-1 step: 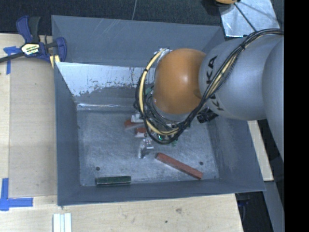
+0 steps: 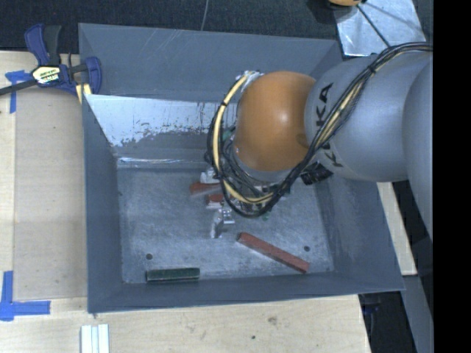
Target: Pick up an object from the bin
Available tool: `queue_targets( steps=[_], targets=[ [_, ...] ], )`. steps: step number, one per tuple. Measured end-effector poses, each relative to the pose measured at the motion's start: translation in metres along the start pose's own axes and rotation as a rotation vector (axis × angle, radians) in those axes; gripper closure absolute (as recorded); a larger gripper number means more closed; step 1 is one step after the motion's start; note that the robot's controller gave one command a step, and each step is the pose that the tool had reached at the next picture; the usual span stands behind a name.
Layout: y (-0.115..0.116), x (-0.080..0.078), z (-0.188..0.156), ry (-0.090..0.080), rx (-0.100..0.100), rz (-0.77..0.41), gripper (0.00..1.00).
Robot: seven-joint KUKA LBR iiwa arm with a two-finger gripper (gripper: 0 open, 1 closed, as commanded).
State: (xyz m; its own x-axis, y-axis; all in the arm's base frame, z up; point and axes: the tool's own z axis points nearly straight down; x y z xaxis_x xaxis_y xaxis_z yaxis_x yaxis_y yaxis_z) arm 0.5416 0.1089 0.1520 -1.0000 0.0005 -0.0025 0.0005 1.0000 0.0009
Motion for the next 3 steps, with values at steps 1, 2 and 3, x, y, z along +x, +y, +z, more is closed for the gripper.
queue_targets(
  steps=[1, 2, 3],
  targets=[
    [-0.0513, -0.0772, 0.0723, -0.009, -0.001, 0.072, 0.00],
    [-0.0506, -0.0756, 0.0734, -0.004, -0.001, 0.076, 0.00],
    [-0.0514, -0.0783, 0.0718, -0.003, 0.000, 0.072, 0.00]
  ],
)
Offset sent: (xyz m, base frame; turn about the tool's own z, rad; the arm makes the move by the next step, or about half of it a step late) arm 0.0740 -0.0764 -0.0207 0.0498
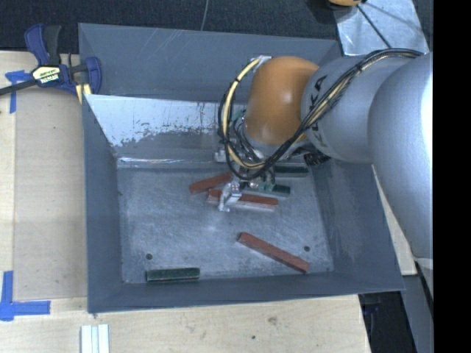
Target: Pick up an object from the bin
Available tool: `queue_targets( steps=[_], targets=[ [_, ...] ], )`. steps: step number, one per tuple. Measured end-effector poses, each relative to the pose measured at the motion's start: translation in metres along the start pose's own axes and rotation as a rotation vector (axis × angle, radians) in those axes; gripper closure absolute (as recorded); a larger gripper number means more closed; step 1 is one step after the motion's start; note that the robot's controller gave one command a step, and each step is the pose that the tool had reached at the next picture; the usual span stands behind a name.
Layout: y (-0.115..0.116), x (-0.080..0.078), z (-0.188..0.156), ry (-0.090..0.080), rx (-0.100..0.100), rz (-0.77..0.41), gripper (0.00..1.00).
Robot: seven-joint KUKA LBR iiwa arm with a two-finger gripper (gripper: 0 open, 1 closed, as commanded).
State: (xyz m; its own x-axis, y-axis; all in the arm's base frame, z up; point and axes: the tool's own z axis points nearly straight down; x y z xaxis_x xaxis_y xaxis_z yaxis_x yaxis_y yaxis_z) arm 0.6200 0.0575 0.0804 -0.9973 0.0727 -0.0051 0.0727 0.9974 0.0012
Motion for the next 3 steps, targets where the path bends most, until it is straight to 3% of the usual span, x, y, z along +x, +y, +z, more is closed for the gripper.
queue_targets(
  steps=[1, 2, 3],
  targets=[
    [0.0001, 0.0017, 0.0011, 0.003, 0.001, 0.003, 0.00],
    [0.0020, -0.0072, 0.0007, -0.015, -0.002, -0.083, 1.00],
    [0.0020, -0.0072, 0.0007, -0.015, -0.002, -0.082, 1.00]
  ],
)
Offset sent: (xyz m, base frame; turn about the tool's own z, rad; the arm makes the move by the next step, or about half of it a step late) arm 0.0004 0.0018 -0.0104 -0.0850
